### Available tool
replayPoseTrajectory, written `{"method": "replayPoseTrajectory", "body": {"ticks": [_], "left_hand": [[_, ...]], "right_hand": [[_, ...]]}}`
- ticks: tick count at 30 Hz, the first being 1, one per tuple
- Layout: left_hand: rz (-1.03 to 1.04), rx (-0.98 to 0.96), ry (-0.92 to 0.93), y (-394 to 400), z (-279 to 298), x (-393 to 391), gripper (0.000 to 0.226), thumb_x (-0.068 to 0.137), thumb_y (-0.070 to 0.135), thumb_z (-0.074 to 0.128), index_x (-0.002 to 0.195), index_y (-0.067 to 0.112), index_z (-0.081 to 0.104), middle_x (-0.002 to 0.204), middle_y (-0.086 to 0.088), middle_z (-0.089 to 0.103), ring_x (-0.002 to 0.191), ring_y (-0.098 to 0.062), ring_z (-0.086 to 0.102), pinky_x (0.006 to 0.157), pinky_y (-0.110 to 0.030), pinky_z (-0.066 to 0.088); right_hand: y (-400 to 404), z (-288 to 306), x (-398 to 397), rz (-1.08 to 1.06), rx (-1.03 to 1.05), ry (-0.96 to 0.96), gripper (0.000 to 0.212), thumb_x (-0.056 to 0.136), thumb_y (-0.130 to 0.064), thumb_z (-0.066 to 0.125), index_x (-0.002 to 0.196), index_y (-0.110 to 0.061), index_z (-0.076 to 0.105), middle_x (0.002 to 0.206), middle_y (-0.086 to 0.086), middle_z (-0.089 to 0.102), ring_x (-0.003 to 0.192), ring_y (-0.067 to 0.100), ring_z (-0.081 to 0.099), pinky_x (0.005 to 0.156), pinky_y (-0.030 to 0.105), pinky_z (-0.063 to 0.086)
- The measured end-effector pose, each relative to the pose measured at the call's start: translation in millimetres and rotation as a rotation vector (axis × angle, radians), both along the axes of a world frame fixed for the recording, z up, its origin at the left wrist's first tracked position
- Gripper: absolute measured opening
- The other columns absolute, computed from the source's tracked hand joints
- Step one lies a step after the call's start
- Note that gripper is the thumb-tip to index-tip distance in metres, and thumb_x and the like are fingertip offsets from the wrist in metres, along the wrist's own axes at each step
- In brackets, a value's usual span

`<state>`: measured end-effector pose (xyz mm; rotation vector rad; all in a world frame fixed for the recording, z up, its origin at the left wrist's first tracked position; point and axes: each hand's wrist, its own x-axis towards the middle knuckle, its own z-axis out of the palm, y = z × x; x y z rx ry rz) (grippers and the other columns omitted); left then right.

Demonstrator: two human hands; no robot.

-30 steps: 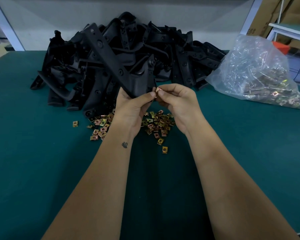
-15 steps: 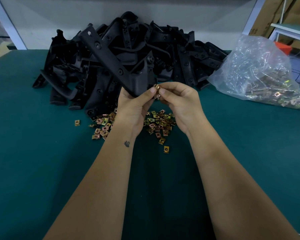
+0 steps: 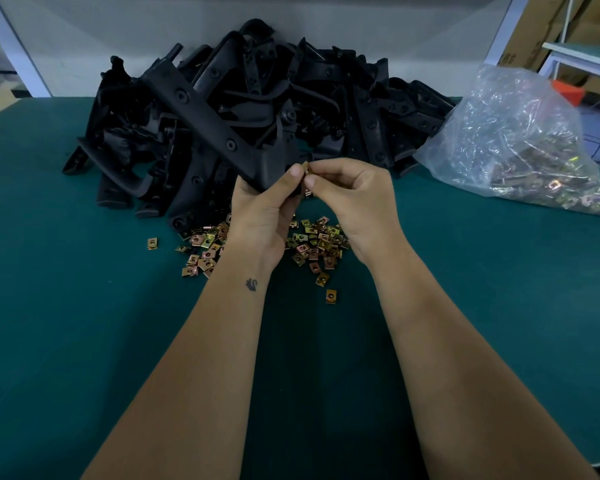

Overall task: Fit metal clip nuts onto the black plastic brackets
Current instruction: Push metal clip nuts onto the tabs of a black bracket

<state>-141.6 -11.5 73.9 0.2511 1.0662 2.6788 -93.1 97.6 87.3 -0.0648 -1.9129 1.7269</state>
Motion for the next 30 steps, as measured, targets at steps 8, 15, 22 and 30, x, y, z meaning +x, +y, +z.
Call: {"method": "replayPoseTrajectory", "body": {"ticks": [8,15,22,30], "left_hand": [[-0.043,0.05,-0.035,0,0,2,0.018,0.089,-0.001,0.066,0.1,0.011,0.059,0.088,-0.004,0.076,0.088,-0.015,0.073,0.077,-0.026,0.059],[0.058,0.048,-0.069,-5,6,-2,0.021,0.088,-0.006,0.066,0.096,0.01,0.057,0.078,-0.004,0.075,0.079,-0.016,0.073,0.072,-0.025,0.059],[0.139,0.243,-0.185,-24,9,-10,0.035,0.088,-0.004,0.068,0.116,0.009,0.051,0.098,-0.014,0.072,0.087,-0.022,0.073,0.075,-0.029,0.06],[0.121,0.17,-0.187,-21,7,-11,0.026,0.088,-0.001,0.068,0.108,0.009,0.055,0.096,-0.01,0.068,0.082,-0.019,0.072,0.075,-0.029,0.06]], "right_hand": [[-2,1,0,0.002,0.053,0.045,0.019,0.081,-0.006,0.076,0.088,-0.024,0.076,0.086,-0.005,0.076,0.086,0.008,0.07,0.078,0.02,0.053],[1,-2,-3,-0.267,0.153,-0.149,0.018,0.084,-0.01,0.067,0.094,-0.023,0.073,0.082,-0.013,0.068,0.074,-0.003,0.063,0.064,0.013,0.047],[-2,-5,0,-0.296,0.725,-0.316,0.018,0.089,-0.017,0.059,0.097,-0.018,0.074,0.1,-0.001,0.067,0.093,0.019,0.06,0.078,0.033,0.05],[-21,-16,-5,-0.157,1.049,-0.388,0.015,0.088,-0.024,0.062,0.094,-0.015,0.073,0.101,0.004,0.061,0.104,0.026,0.051,0.083,0.035,0.041]]}}
